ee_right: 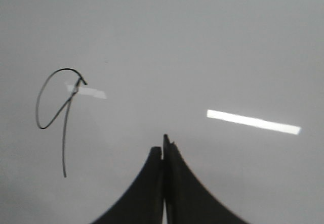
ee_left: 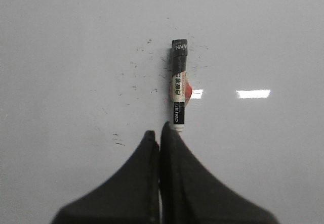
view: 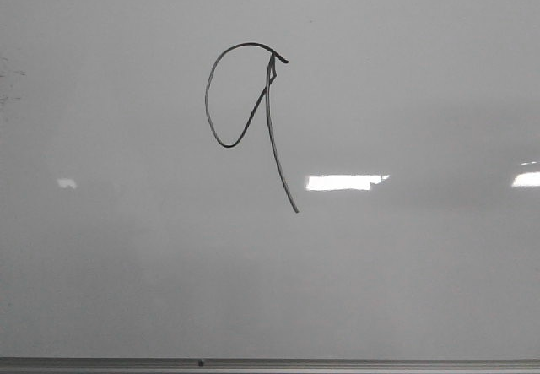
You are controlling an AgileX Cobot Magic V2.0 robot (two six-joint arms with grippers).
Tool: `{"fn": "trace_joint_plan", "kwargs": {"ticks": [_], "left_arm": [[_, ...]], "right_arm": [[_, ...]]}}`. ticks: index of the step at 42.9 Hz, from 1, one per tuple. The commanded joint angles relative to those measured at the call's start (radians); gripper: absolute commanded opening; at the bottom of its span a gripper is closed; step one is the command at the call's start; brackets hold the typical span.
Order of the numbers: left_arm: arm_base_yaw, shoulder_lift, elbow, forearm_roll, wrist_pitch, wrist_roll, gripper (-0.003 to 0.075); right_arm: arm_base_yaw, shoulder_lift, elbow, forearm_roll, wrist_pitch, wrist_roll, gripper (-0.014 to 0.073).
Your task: Write number 9 on whiteboard
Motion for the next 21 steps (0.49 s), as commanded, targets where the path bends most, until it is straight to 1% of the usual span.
{"fn": "trace_joint_plan", "kwargs": {"ticks": [1,6,10,18,21], "left_arm": [[0.001,-0.018,0.002,-0.003,-0.088,-0.010,-0.0019],[0.001,-0.018,0.002,-0.003,-0.088,-0.010,-0.0019],[0.001,-0.018,0.002,-0.003,-0.088,-0.010,-0.0019],[0.001,-0.018,0.002,-0.003,-0.088,-0.010,-0.0019],[0.001,-0.018,0.002,-0.003,-0.088,-0.010,-0.0019]], "right_arm": [[-0.075,-0.013,0.009,-0.075,-0.093,0.106,-0.0068],[-0.166,-0.050,0.068,-0.077,-0.093,0.107,-0.0068],[-0.204,-0.105,0.120,-0.079,-0.093,0.107,-0.0068],[-0.221,-0.198,0.225,-0.079,-0.090,0.107,-0.0068],[-0.221,-0.196,0.222,-0.079,-0.044,0.110,-0.0068]]}}
